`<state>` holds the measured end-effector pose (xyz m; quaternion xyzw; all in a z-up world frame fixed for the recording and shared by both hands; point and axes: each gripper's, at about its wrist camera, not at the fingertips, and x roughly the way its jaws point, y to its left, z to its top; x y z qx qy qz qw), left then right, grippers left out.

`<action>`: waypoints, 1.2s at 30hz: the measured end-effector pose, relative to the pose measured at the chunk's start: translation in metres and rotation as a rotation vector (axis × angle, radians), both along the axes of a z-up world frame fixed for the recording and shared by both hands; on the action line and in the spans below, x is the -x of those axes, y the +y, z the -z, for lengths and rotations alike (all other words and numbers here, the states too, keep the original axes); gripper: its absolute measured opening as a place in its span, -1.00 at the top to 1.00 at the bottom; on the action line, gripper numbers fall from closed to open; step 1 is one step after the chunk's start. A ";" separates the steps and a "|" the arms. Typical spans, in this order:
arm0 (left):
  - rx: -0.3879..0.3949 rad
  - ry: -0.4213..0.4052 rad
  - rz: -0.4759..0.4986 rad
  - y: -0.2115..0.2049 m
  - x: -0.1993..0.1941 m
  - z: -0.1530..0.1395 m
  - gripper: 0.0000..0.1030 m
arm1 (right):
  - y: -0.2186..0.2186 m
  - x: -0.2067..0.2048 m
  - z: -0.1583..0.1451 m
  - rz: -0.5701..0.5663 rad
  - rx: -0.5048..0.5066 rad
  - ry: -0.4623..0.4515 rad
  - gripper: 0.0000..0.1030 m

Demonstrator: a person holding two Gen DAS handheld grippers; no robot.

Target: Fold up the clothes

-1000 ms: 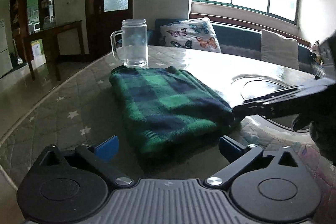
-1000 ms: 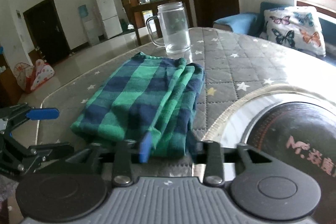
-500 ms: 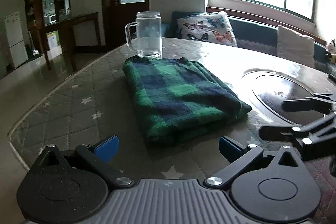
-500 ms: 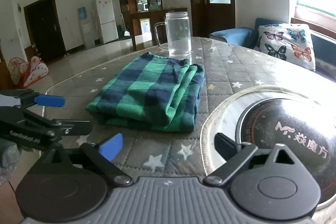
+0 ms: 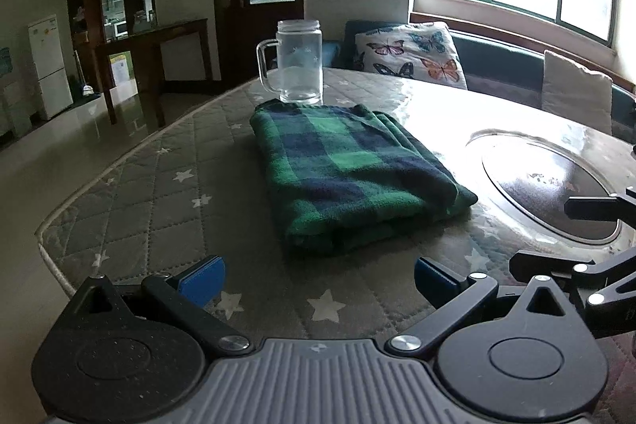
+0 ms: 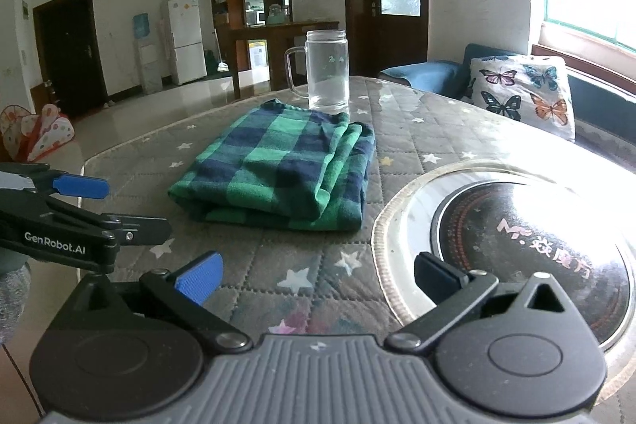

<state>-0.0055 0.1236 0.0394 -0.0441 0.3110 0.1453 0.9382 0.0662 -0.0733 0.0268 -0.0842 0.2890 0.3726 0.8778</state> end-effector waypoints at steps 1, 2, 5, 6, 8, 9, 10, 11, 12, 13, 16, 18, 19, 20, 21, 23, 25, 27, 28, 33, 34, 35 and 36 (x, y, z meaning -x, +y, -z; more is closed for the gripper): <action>0.001 -0.006 -0.003 0.000 0.002 0.000 -1.00 | -0.001 0.002 0.000 0.005 0.001 0.000 -1.00; 0.001 -0.012 -0.006 -0.001 0.004 -0.001 -1.00 | -0.001 0.003 0.000 0.009 0.002 0.001 -1.00; 0.004 -0.019 -0.012 -0.003 0.009 0.001 -1.00 | -0.003 0.008 0.000 0.023 0.005 0.002 -1.00; 0.006 -0.018 -0.014 -0.004 0.010 0.002 -1.00 | -0.004 0.009 0.001 0.027 0.006 0.002 -1.00; 0.013 -0.015 -0.014 -0.006 0.014 0.004 -1.00 | -0.005 0.012 0.001 0.036 0.007 0.003 -1.00; 0.015 -0.014 -0.016 -0.007 0.015 0.004 -1.00 | -0.006 0.014 0.001 0.041 0.008 0.003 -1.00; 0.017 -0.013 -0.019 -0.007 0.017 0.005 -1.00 | -0.006 0.015 0.001 0.045 0.010 0.006 -1.00; 0.019 -0.011 -0.021 -0.008 0.018 0.005 -1.00 | -0.006 0.016 0.002 0.048 0.013 0.010 -1.00; 0.020 -0.009 -0.023 -0.008 0.019 0.005 -1.00 | -0.006 0.017 0.003 0.051 0.016 0.016 -1.00; 0.020 -0.009 -0.023 -0.009 0.020 0.005 -1.00 | -0.007 0.019 0.004 0.053 0.018 0.022 -1.00; 0.016 -0.018 -0.024 -0.012 0.024 0.002 -1.00 | -0.006 0.022 0.004 0.056 0.024 0.036 -1.00; 0.013 -0.024 -0.026 -0.014 0.026 0.000 -1.00 | -0.005 0.025 0.003 0.053 0.028 0.035 -1.00; 0.010 -0.026 -0.026 -0.015 0.027 -0.001 -1.00 | -0.005 0.027 0.003 0.054 0.032 0.032 -1.00; 0.008 -0.026 -0.027 -0.016 0.028 -0.001 -1.00 | -0.005 0.028 0.003 0.055 0.034 0.030 -1.00; 0.007 -0.025 -0.030 -0.016 0.029 -0.002 -1.00 | -0.006 0.029 0.003 0.055 0.034 0.031 -1.00; 0.006 -0.024 -0.033 -0.018 0.030 -0.002 -1.00 | -0.006 0.032 0.003 0.057 0.034 0.032 -1.00; 0.006 -0.024 -0.036 -0.019 0.031 -0.002 -1.00 | -0.007 0.034 0.003 0.061 0.034 0.034 -1.00; 0.005 -0.023 -0.037 -0.020 0.032 -0.001 -1.00 | -0.008 0.036 0.004 0.066 0.035 0.037 -1.00; 0.005 -0.022 -0.036 -0.021 0.033 -0.001 -1.00 | -0.009 0.037 0.005 0.069 0.035 0.039 -1.00; 0.002 -0.019 -0.028 -0.026 0.036 0.000 -1.00 | -0.011 0.041 0.007 0.070 0.033 0.055 -1.00; 0.001 -0.018 -0.027 -0.027 0.036 0.000 -1.00 | -0.011 0.042 0.008 0.070 0.034 0.057 -1.00; 0.001 -0.018 -0.026 -0.028 0.037 0.001 -1.00 | -0.011 0.043 0.008 0.071 0.037 0.057 -1.00; 0.002 -0.017 -0.024 -0.029 0.038 0.001 -1.00 | -0.011 0.044 0.008 0.071 0.038 0.057 -1.00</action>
